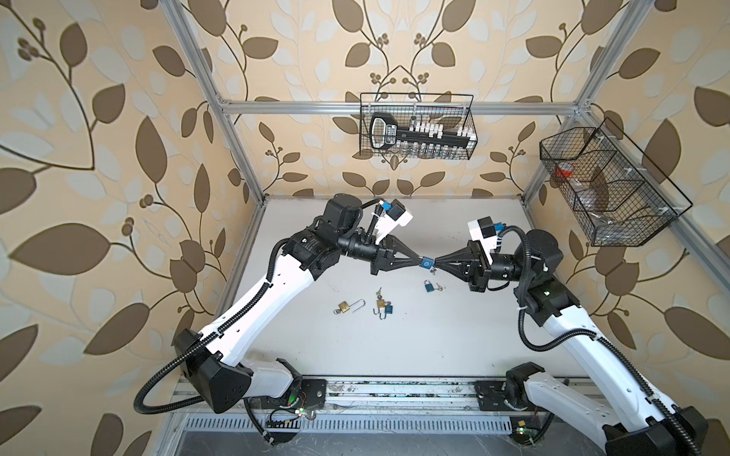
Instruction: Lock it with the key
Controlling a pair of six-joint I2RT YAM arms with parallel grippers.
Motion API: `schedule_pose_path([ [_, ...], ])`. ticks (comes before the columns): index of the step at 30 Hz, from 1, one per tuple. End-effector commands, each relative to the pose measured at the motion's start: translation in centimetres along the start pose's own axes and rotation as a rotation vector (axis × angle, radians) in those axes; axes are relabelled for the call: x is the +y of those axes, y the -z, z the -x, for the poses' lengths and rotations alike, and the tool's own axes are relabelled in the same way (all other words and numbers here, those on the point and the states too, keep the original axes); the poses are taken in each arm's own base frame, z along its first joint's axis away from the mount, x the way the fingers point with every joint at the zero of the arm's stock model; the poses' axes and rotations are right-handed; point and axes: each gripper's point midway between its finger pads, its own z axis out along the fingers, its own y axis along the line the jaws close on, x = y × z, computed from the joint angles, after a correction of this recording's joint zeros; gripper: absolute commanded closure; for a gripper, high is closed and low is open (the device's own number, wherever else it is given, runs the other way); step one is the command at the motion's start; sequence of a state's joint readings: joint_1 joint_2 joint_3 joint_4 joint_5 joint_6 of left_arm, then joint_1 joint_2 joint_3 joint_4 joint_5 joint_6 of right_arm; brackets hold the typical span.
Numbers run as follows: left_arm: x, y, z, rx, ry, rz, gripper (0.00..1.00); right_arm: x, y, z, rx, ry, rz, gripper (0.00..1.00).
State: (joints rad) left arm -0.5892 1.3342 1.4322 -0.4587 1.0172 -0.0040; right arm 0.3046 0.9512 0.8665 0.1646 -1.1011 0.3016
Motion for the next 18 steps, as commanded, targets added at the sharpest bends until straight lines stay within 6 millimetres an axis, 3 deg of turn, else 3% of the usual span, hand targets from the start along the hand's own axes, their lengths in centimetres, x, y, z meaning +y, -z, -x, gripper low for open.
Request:
schedule_pose_path([
  [1, -1.2, 2.4, 1.8, -0.062, -0.076, 0.033, 1.0, 0.4, 0.9, 0.2, -0.009, 0.041, -0.027, 1.0],
  [11, -0.7, 3.2, 1.4, -0.053, -0.071, 0.08, 1.0, -1.1, 2.1, 0.4, -0.038, 0.05, -0.129, 1.0],
  [15, 2.4, 2.6, -0.2, 0.024, 0.001, 0.181, 1.0, -3.9, 3.3, 0.0, -0.076, 0.027, -0.318, 1.0],
  [18, 5.0, 1.2, -2.4, 0.12, 0.068, 0.24, 1.0, -7.6, 5.0, -1.3, -0.131, -0.085, -0.532, 1.0],
])
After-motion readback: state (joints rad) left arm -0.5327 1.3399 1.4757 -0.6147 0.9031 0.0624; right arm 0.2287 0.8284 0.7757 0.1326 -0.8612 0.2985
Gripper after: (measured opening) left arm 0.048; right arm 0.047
